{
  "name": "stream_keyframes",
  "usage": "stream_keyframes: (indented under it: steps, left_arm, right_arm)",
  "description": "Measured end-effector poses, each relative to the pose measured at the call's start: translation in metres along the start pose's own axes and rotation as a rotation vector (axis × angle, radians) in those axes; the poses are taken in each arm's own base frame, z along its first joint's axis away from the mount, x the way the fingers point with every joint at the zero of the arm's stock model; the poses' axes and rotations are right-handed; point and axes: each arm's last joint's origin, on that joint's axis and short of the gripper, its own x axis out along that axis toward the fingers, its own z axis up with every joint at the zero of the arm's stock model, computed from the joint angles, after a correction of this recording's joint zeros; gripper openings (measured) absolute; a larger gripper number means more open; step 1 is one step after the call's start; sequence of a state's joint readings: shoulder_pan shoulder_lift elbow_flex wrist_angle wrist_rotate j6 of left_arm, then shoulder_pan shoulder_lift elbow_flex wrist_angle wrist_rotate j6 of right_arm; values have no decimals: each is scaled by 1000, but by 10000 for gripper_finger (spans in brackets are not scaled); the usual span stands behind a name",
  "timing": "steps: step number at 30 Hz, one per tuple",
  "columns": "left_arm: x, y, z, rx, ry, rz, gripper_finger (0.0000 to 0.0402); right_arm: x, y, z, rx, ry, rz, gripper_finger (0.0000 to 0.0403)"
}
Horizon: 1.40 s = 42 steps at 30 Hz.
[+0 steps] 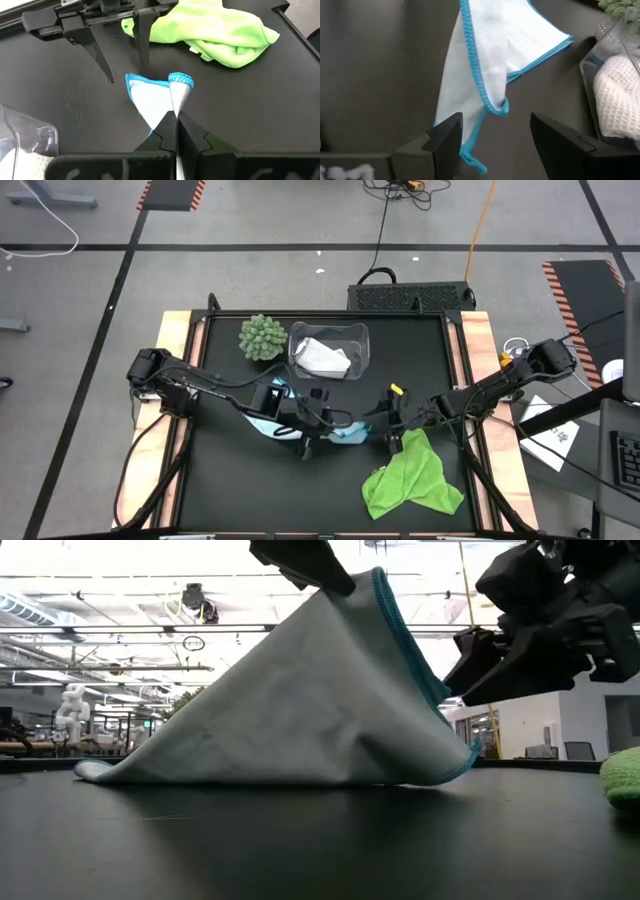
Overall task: Fold microfiber towels
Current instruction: Fold the blue towel
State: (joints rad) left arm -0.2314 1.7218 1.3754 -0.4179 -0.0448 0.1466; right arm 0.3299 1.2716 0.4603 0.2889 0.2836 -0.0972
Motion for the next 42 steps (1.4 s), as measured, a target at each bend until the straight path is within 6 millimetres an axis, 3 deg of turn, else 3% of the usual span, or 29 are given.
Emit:
stream_keyframes:
  steps: [6,13,16,21,27,42]
  left_arm:
    - [0,0,0,0,-1,0,8]
    - [0,0,0,-11,4,-1,10]
    - [0,-1,0,-9,5,-9,8]
    - [0,-7,0,-10,0,-57,10]
    - [-1,-15,0,5,10,-74,12]
    - [-1,-14,0,-2,10,-70,11]
  right_arm:
    - [6,2,-3,-43,14,0,221]
    - [20,4,-3,-121,-35,-16,180]
    - [24,3,-7,-119,-13,-26,134]
    - [25,5,-8,-162,-9,-19,15]
    - [22,8,-5,-141,-29,7,2]
    - [10,40,5,-100,-147,157,0]
